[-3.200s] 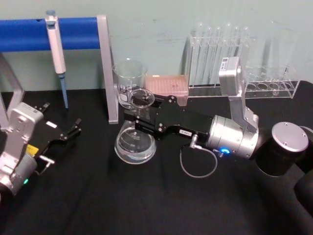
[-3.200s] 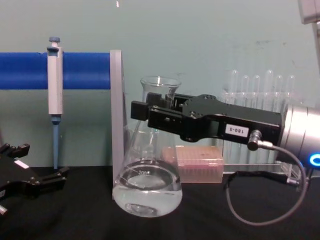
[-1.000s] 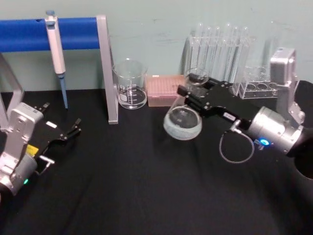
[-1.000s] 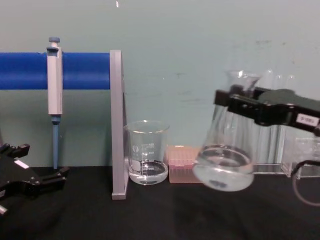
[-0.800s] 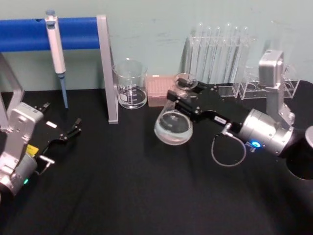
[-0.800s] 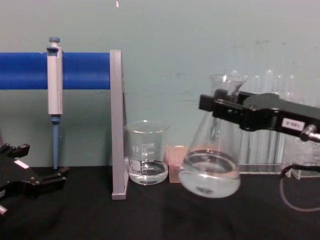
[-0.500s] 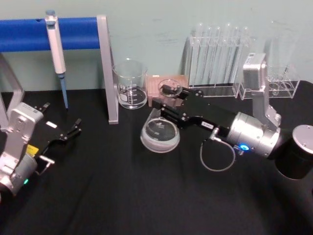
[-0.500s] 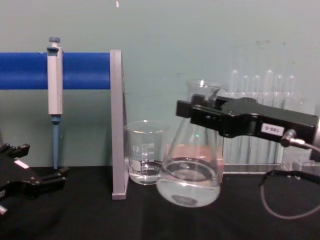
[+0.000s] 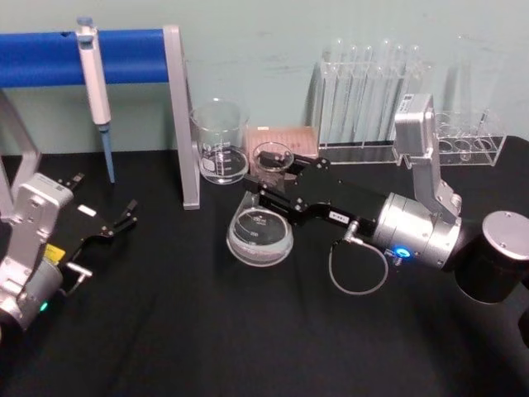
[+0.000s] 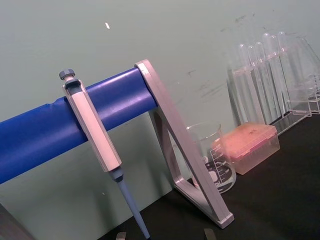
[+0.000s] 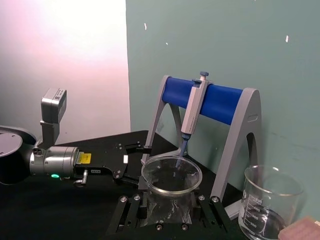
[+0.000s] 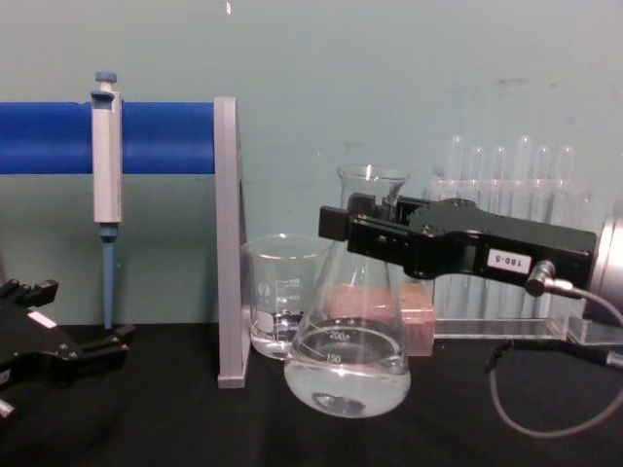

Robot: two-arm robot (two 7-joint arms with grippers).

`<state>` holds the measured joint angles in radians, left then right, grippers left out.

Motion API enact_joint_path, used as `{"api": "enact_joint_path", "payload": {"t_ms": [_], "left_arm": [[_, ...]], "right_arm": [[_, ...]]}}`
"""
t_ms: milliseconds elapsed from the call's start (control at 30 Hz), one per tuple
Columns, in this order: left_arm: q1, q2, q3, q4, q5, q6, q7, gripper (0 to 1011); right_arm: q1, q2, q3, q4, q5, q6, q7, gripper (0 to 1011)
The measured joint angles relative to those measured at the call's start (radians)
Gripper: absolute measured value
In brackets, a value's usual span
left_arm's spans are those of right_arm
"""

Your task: Grasp the erlenmeyer flask with one hand, shake it three times, then place it back.

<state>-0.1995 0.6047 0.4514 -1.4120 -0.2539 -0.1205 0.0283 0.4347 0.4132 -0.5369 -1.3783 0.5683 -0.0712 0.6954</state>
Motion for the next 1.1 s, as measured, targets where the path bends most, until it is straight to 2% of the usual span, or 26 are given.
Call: {"api": "enact_joint_path", "payload": {"t_ms": [467, 1100], "left_arm": [[0.000, 0.000, 0.000, 0.000, 0.000, 0.000, 0.000, 1001], [0.000, 0.000, 0.000, 0.000, 0.000, 0.000, 0.000, 1001]], "right_arm": [[0.013, 0.002, -0.018, 0.046, 0.000, -0.006, 0.014, 457], [0.021, -0.012, -0.043, 0.127, -0.023, 0.000, 0.025, 457]]}}
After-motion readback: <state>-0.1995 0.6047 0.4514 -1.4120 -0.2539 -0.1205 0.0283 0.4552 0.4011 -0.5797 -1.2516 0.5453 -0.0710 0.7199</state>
